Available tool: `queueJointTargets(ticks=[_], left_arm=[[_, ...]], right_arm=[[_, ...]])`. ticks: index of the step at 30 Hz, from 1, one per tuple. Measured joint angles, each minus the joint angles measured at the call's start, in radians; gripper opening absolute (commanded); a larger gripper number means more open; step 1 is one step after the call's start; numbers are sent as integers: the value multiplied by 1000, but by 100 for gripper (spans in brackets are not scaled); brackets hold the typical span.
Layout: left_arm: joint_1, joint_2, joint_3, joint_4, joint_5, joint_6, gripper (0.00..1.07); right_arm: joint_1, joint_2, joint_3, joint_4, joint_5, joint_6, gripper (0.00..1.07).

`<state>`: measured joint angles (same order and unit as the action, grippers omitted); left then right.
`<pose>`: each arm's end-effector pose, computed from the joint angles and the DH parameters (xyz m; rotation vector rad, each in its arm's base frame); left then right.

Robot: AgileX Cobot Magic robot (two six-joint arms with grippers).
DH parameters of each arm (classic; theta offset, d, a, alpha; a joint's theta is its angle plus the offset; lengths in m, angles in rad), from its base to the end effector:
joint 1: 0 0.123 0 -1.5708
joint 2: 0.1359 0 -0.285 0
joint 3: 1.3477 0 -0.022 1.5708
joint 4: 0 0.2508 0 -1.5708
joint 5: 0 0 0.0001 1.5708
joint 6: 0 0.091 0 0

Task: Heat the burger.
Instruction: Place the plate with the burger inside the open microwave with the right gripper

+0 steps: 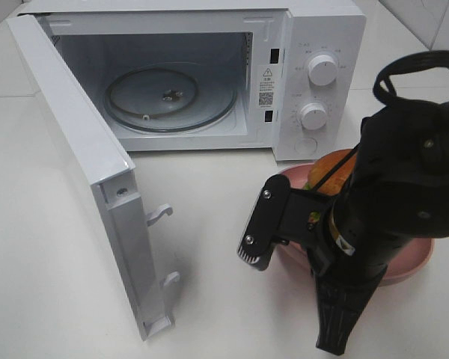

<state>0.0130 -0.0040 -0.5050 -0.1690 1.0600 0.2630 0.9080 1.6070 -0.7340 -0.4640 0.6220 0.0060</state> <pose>-0.0065 -0.0134 0.2796 0.2608 2.0064 -0.0274 0.1789 0.1905 0.1561 -1.6805 2.3056 -0.2852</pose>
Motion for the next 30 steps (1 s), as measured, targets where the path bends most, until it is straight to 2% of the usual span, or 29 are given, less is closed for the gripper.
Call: queueJointTargets(ticks=[7,15,18,20,26,30], left_arm=[[0,0,0,0,0,0,0],[0,0,0,0,0,0,0],[0,0,0,0,0,0,0],[0,0,0,0,0,0,0],[0,0,0,0,0,0,0],[0,0,0,0,0,0,0]], right_arm=[[60,0,0,0,-25,-142,0],[61,0,0,-5,-140,-423,0],[61,0,0,-5,-148,-462,0],[61,0,0,-7,-173,-605,0],[54,0,0,-9,-185,-706,0],[19,0,0,-22,-197,-778,0]])
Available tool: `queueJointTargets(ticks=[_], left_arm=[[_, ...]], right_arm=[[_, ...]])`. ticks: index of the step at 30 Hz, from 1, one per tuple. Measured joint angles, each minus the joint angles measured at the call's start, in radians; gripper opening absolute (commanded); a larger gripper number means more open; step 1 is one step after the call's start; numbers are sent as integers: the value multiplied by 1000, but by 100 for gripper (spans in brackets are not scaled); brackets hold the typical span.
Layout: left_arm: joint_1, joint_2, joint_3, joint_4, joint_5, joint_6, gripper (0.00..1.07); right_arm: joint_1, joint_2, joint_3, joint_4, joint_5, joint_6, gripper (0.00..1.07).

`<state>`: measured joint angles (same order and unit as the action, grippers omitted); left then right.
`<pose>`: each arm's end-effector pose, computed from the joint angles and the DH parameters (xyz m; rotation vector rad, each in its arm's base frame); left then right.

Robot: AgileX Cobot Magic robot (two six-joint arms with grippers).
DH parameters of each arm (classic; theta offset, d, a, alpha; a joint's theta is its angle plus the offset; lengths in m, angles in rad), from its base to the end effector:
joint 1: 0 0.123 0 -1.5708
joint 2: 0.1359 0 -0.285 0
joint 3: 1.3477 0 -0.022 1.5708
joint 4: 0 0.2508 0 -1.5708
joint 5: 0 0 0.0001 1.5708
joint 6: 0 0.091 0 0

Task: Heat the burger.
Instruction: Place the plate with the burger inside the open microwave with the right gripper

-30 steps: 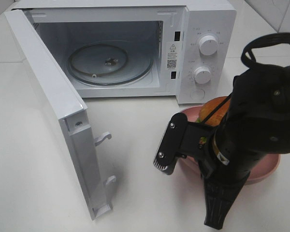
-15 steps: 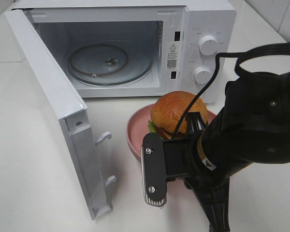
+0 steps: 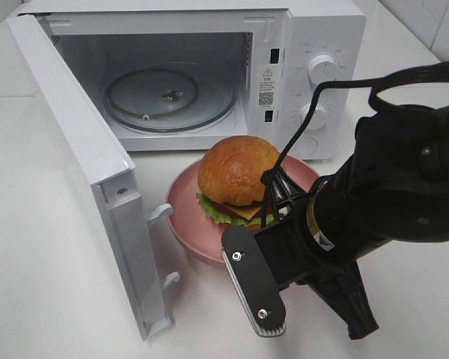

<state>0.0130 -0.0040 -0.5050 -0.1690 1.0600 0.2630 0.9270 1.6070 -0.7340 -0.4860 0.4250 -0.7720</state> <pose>-0.0065 -0.0134 0.2796 0.2608 2.0064 -0.0274 0.1801 0.2108 0.1598 -2.3907 1.3591 -0.3468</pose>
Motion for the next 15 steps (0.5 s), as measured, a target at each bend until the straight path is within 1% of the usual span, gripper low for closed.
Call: queueJointTargets(ticks=[3,5,15], left_arm=[[0,0,0,0,0,0,0],[0,0,0,0,0,0,0],[0,0,0,0,0,0,0]], right_arm=[[-9,0,0,-5,-5,-6,0],[-29,0,0,-12,-54,-47,0],[-41,0,0,-16,-199,-176,0]])
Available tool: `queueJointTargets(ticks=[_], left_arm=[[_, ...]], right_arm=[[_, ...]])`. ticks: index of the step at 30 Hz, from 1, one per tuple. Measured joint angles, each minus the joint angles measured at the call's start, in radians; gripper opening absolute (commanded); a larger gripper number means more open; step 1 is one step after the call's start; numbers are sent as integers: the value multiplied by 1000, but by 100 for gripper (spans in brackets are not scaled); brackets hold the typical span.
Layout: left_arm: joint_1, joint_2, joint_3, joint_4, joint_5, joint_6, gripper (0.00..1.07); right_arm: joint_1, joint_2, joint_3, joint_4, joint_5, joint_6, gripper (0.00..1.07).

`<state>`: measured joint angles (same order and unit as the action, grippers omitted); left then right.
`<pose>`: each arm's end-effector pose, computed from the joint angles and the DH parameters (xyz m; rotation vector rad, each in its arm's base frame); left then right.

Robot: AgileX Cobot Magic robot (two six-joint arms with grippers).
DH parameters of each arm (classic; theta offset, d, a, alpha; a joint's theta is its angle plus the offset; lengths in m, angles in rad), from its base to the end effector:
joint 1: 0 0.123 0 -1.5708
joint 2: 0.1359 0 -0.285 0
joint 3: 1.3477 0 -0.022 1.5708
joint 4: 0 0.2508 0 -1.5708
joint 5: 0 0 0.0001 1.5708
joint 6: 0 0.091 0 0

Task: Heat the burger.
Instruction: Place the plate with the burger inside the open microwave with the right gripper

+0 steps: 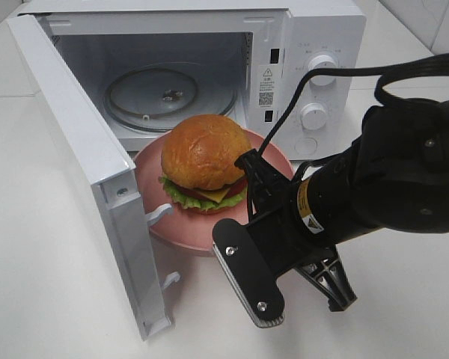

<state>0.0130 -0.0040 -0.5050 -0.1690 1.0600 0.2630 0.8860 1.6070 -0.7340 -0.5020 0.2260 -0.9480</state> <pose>-0.0065 -0.0134 0.2796 0.2608 2.0064 -0.0274 0.1921 0.2196 0.1665 -2.3559 1.0648 -0.3475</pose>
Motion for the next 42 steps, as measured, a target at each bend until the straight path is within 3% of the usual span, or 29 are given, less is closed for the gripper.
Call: queueJointTargets(ticks=[11,20,25,27,32,34,42], left_arm=[[0,0,0,0,0,0,0],[0,0,0,0,0,0,0],[0,0,0,0,0,0,0],[0,0,0,0,0,0,0],[0,0,0,0,0,0,0],[0,0,0,0,0,0,0],[0,0,0,0,0,0,0]], right_arm=[[-67,0,-64,-4,-32,-98,0],[-71,22,-131,36,-24,-179,0],[-71,67,-189,139,15,-287,0],[-82,108,-246,243,76,-407,0],[-95,134,-300,325,128,-496,0],[-114,172,-377,421,169,-586,0],[-129,243,-501,480,216,-618,0]])
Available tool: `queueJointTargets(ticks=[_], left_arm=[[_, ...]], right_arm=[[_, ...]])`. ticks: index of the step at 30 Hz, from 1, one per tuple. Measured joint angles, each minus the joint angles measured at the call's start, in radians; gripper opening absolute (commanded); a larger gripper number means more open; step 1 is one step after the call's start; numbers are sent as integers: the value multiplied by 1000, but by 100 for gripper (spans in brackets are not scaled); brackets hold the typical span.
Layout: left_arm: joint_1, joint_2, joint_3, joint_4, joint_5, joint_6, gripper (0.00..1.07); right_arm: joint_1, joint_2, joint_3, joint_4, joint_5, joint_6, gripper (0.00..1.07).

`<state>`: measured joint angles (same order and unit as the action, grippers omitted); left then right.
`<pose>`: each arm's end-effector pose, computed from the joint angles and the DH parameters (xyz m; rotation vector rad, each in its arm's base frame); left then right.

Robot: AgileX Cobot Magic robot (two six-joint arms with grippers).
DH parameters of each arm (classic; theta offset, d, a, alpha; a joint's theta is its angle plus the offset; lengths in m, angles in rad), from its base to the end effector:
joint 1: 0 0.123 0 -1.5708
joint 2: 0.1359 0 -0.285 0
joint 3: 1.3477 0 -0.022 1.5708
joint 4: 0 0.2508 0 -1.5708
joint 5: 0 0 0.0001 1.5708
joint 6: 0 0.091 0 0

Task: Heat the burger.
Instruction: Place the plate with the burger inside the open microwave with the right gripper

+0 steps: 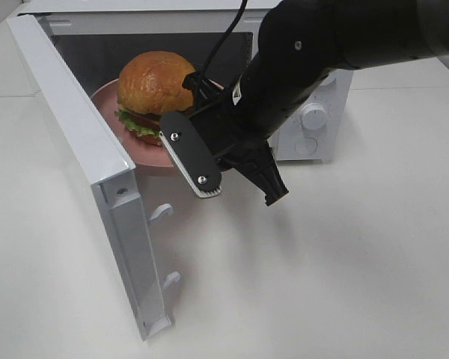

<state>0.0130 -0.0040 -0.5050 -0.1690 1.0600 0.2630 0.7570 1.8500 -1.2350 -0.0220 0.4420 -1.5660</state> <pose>-0.0065 -0.0134 0.2796 0.2608 2.0064 -0.0274 0.2870 0.2700 0.2014 -2.3711 1.0047 -0.3325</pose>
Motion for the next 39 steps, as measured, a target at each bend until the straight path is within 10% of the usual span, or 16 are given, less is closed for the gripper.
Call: queueJointTargets(ticks=[29,39], left_arm=[[0,0,0,0,0,0,0],[0,0,0,0,0,0,0]], right_arm=[[-62,410,-554,10,152,449,0],[-81,449,-591,-10,140,543,0]])
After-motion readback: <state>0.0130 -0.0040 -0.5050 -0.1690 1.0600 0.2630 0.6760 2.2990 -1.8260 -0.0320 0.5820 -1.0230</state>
